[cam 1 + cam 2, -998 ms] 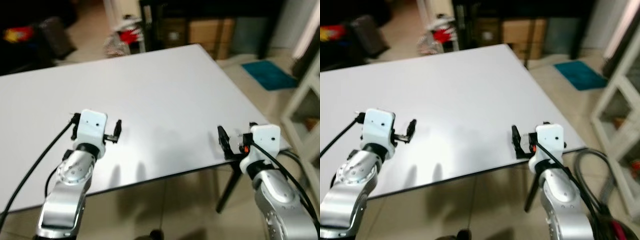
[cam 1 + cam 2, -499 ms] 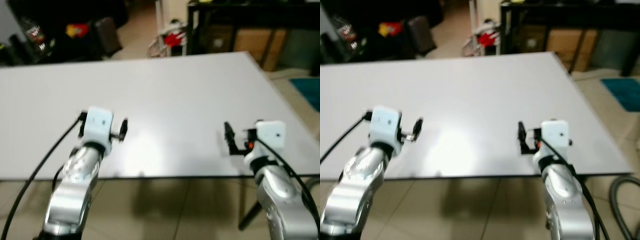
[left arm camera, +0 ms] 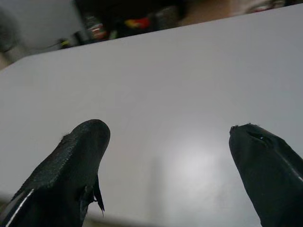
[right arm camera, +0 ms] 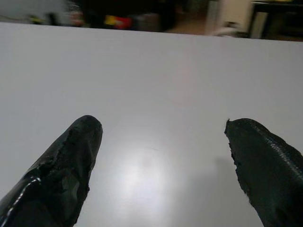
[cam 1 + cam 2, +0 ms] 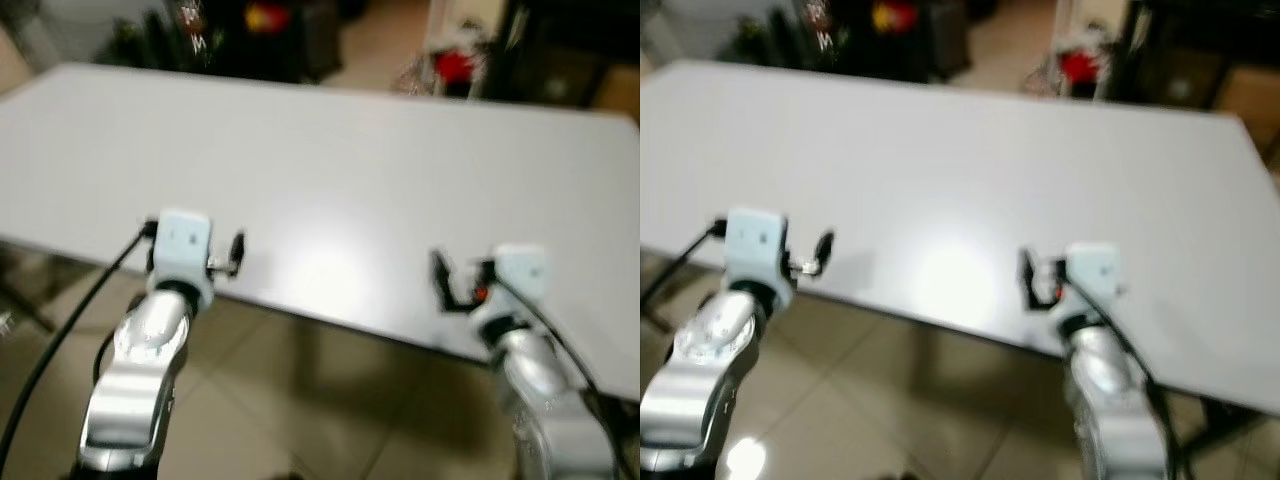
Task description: Setting the table
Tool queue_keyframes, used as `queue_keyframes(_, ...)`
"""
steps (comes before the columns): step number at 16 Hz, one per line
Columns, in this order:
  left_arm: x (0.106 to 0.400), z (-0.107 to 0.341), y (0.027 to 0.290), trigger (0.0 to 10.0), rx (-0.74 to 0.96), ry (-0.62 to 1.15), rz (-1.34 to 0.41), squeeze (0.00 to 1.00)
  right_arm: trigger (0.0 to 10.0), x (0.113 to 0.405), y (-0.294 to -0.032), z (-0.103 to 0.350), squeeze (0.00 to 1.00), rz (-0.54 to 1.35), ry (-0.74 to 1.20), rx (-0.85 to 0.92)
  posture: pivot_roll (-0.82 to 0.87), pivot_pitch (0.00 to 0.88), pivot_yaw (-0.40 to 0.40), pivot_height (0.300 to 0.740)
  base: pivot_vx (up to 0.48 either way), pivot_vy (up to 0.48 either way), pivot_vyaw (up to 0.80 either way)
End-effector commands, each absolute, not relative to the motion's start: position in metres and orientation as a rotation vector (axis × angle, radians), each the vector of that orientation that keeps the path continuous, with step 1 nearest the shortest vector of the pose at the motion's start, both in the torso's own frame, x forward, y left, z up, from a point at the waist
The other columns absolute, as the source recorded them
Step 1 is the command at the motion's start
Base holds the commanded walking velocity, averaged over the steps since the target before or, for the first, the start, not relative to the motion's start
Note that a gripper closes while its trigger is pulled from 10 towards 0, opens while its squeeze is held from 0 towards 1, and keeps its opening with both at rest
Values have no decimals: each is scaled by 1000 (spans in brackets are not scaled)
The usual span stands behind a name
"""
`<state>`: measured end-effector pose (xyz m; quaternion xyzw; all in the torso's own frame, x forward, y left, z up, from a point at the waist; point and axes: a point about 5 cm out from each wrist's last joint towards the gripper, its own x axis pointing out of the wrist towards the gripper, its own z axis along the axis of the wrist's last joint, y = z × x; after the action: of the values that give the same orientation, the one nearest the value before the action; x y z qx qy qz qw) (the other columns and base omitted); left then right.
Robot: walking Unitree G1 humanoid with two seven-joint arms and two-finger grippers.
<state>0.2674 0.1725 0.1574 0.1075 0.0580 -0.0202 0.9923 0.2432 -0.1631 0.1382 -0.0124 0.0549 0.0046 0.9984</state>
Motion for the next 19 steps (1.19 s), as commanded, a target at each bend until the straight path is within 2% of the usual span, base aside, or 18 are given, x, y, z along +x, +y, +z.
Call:
queue_keyframes(1, 269, 163, 171, 10000, 221, 95, -44, 0, 10000, 244, -167, 139, 1000, -28, 109, 5, -110, 54, 84, 740, 0, 0, 0)
queue_keyframes(2, 270, 165, 169, 10000, 224, 85, -59, 0, 10000, 246, -168, 140, 243, -52, 105, 26, -113, 51, 91, 740, 0, 311, 0)
queue_keyframes(3, 270, 165, 169, 10000, 223, 84, -62, 0, 10000, 247, -169, 140, 0, -76, 99, -2, -118, 48, 96, 740, 0, 360, 0)
queue_keyframes(4, 271, 164, 167, 10000, 217, 84, -69, 0, 10000, 247, -172, 143, 0, -125, 57, -53, -123, 46, 98, 740, 0, 352, 0)
queue_keyframes(7, 271, 161, 166, 10000, 217, 85, -75, 0, 10000, 250, -177, 148, 0, -143, 29, 6, -118, 46, 96, 740, 0, 358, 0)
queue_keyframes(9, 270, 163, 167, 10000, 222, 79, -71, 0, 10000, 252, -176, 146, 0, -89, 57, 26, -105, 44, 89, 740, 0, 356, 0)
queue_keyframes(15, 270, 167, 176, 10000, 238, 67, -44, 0, 10000, 255, -170, 134, 0, -86, 128, 75, -89, 40, 84, 740, 0, 358, 0)
queue_keyframes(17, 270, 169, 173, 10000, 232, 52, -48, 0, 10000, 255, -168, 135, 0, -53, 119, 1, -90, 40, 83, 740, 0, 0, 0)
queue_keyframes(19, 272, 171, 170, 10000, 217, 49, -57, 0, 10000, 254, -163, 135, 0, 4, 121, 15, -90, 41, 85, 740, 0, 0, 800)
